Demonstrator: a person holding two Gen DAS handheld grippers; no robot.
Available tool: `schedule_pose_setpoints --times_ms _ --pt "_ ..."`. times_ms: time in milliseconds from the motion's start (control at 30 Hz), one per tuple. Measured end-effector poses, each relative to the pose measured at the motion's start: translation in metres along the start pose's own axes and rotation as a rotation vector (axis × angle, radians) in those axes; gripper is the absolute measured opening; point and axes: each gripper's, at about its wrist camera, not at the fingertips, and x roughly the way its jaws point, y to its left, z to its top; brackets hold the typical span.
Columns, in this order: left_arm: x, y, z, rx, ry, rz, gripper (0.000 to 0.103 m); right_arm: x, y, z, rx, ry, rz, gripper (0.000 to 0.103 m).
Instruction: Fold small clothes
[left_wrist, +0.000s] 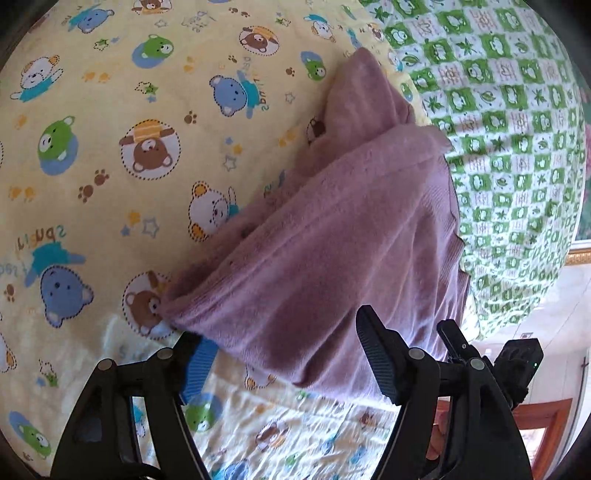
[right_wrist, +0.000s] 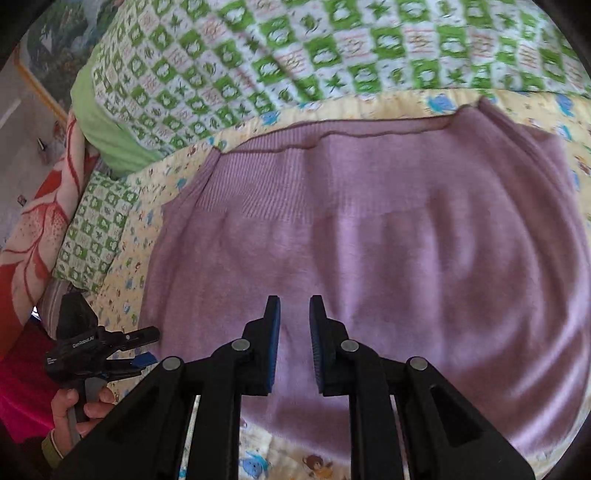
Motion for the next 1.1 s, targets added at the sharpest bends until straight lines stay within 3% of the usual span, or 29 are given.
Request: schedule_pose_setpoints --times_ms 133,167,200,233,333,433,533,567,667,800,933,967,1000,1033,1100 --pt "-0.003 0.001 0.005 -0.001 -0.024 0.0 0.068 0.024 -0.002 0.016 0.015 0.027 0.011 0.017" --pt "-0.005 0.002 0.006 0.003 -0.034 0.003 0.05 0.029 -0.004 0.019 0.02 0.035 0.014 0.017" --pt "-0.008 0.003 0.008 0.017 -0.041 -0.001 0.022 0.033 -0.004 0.021 0.02 0.039 0.008 0.017" --pt "-0.011 0.003 0.01 0.035 -0.041 -0.015 0.016 0.036 -0.005 0.024 0.014 0.038 -0.013 0.017" --pt "-0.031 -0.005 0.018 0.099 -0.106 -0.047 0.013 0.041 -0.019 0.031 0.044 0.007 -0.145 0.017" --pt "-0.038 -0.004 0.021 0.118 -0.127 -0.068 0.013 0.04 -0.039 0.035 0.155 -0.019 -0.114 0.017" --pt "-0.027 0.009 0.019 0.088 -0.077 -0.06 0.015 0.045 -0.04 0.032 0.154 -0.009 -0.118 0.017" --pt "-0.025 0.012 0.017 0.079 -0.067 -0.06 0.023 0.046 -0.038 0.031 0.148 -0.006 -0.126 0.017" --pt "-0.021 0.022 0.013 0.029 -0.042 -0.031 0.063 0.041 -0.031 0.036 0.141 -0.006 -0.128 0.017" --pt "-0.017 0.03 0.017 -0.049 -0.04 -0.066 0.068 0.038 -0.019 0.042 0.11 -0.016 -0.117 0.017" --pt "-0.016 0.017 0.024 -0.026 -0.097 -0.038 0.064 0.038 -0.012 0.043 0.124 -0.016 -0.088 0.017" --pt "-0.016 0.009 0.025 0.007 -0.115 -0.027 0.049 0.038 -0.01 0.043 0.121 -0.014 -0.082 0.017" --pt "-0.015 0.005 0.026 0.027 -0.114 -0.034 0.024 0.039 -0.008 0.042 0.118 -0.01 -0.078 0.017" --pt "-0.015 -0.002 0.026 0.053 -0.107 -0.051 0.017 0.039 -0.006 0.041 0.117 -0.007 -0.073 0.017" --pt "-0.02 -0.018 0.024 0.115 -0.139 -0.038 0.017 0.04 -0.003 0.041 0.113 0.002 -0.061 0.017"
